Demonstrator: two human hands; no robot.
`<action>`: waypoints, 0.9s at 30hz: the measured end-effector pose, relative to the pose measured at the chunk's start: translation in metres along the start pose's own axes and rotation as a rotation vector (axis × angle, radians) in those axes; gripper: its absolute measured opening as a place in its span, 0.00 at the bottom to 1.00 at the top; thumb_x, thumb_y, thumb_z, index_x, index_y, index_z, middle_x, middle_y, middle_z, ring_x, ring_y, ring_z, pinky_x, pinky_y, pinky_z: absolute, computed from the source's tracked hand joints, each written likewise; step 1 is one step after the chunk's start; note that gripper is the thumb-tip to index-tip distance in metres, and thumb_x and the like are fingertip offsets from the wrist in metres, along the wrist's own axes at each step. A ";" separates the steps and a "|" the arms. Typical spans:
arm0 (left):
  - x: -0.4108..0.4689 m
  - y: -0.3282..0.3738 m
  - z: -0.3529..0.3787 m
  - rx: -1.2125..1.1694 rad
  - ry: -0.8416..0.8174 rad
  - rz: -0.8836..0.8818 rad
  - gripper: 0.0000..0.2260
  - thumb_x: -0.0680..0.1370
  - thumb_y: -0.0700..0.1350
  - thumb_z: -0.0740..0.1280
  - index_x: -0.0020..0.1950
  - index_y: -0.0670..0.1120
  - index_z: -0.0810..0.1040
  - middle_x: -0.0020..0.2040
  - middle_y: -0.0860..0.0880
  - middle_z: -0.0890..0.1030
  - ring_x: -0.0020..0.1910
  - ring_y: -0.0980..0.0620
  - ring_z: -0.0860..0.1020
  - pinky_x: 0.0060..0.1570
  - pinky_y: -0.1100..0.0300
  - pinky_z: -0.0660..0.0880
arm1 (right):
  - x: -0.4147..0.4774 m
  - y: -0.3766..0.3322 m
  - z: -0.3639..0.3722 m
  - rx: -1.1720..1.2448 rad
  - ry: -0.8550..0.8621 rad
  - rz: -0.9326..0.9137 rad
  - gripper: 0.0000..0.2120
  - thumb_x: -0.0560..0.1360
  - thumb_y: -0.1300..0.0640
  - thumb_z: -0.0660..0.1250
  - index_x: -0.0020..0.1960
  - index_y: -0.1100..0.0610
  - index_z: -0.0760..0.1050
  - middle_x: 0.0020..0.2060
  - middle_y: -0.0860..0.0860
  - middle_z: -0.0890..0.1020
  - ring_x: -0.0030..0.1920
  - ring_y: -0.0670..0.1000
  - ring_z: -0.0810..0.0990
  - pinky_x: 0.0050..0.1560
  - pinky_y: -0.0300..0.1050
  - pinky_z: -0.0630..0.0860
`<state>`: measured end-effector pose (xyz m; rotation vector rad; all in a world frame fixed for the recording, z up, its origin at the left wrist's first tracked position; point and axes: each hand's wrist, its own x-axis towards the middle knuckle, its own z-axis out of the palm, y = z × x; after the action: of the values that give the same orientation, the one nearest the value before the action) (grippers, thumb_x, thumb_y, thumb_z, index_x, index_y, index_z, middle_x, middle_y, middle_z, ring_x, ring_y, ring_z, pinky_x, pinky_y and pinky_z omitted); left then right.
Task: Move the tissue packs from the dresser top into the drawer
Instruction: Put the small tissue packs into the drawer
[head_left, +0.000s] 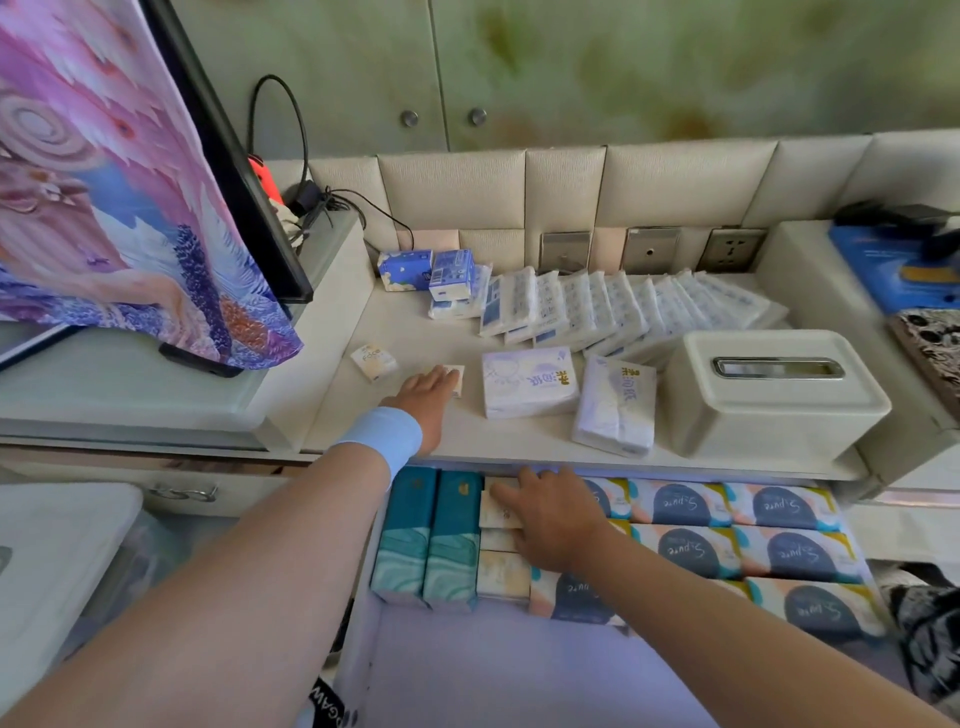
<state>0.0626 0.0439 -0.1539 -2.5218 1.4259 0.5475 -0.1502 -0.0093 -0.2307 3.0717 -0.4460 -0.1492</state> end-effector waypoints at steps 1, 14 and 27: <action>0.001 0.002 0.000 0.014 0.005 -0.001 0.36 0.79 0.35 0.58 0.80 0.52 0.42 0.81 0.52 0.44 0.79 0.46 0.47 0.73 0.45 0.59 | 0.000 0.000 0.002 -0.030 -0.002 -0.013 0.21 0.75 0.49 0.62 0.66 0.50 0.64 0.56 0.58 0.75 0.50 0.60 0.78 0.51 0.54 0.69; -0.021 0.015 0.000 -0.030 0.014 0.028 0.25 0.74 0.50 0.72 0.69 0.58 0.69 0.64 0.47 0.66 0.58 0.42 0.74 0.57 0.50 0.75 | -0.001 -0.014 -0.017 0.300 0.346 0.052 0.08 0.73 0.52 0.63 0.49 0.55 0.75 0.42 0.52 0.77 0.30 0.55 0.75 0.25 0.46 0.69; -0.020 -0.027 -0.017 -0.314 0.037 -0.007 0.32 0.76 0.45 0.68 0.77 0.54 0.60 0.72 0.48 0.67 0.68 0.46 0.70 0.66 0.51 0.70 | 0.025 -0.006 -0.018 0.312 0.260 -0.015 0.07 0.72 0.61 0.66 0.51 0.57 0.77 0.48 0.54 0.76 0.38 0.57 0.77 0.29 0.51 0.75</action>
<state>0.0799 0.0674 -0.1309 -2.7868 1.4420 0.7833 -0.1227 -0.0108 -0.2157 3.3273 -0.4713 0.3501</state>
